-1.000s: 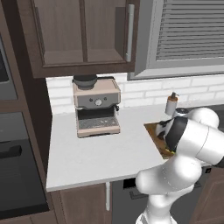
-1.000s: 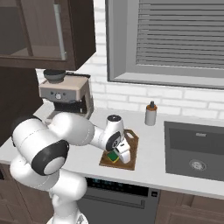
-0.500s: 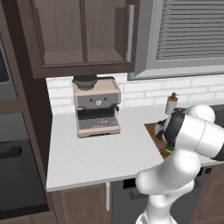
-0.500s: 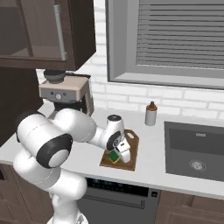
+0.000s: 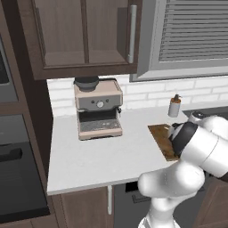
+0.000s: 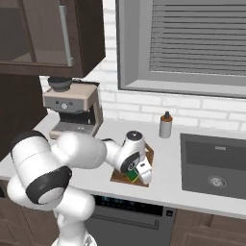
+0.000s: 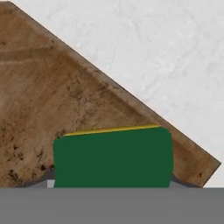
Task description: Pick up the sponge from the counter and clean the cutting board by briefly scrubbing or pressing down on the cutting board. Once finished, release the sponge.
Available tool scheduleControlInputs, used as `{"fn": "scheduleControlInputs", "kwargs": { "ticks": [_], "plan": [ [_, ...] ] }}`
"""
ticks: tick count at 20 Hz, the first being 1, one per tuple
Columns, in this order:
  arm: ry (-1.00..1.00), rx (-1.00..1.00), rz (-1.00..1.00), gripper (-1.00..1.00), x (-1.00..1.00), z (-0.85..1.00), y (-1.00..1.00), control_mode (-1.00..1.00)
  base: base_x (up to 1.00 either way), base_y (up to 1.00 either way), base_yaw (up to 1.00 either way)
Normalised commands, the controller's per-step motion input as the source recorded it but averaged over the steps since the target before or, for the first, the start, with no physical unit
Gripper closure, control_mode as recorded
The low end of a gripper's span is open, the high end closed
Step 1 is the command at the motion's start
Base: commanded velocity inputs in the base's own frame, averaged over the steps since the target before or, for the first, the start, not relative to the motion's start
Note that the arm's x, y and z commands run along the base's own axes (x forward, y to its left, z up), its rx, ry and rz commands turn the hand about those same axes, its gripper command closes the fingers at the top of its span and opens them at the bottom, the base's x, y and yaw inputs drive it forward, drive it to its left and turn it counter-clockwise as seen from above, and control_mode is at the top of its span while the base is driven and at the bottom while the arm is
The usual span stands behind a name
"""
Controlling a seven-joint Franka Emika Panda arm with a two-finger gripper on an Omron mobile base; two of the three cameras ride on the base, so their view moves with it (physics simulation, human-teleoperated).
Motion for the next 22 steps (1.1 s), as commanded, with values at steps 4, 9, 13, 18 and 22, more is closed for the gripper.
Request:
{"fn": "scheduleControlInputs", "kwargs": {
  "ticks": [4,9,13,18,22],
  "plan": [
    [-0.02,0.0,0.0,1.0,-0.06,-0.36,-0.21,-1.0,0.0,0.0,0.0],
    [-0.06,0.0,0.0,1.0,0.07,-0.07,-0.17,-1.0,0.0,0.0,0.0],
    [-0.08,0.0,0.0,1.0,0.2,0.0,-0.03,-1.0,0.0,0.0,0.0],
    [-0.07,0.0,0.0,1.0,0.3,0.0,0.0,-1.0,0.0,0.0,0.0],
    [-0.07,0.0,0.0,1.0,0.36,0.0,0.0,-1.0,0.0,0.0,0.0]
  ]
}}
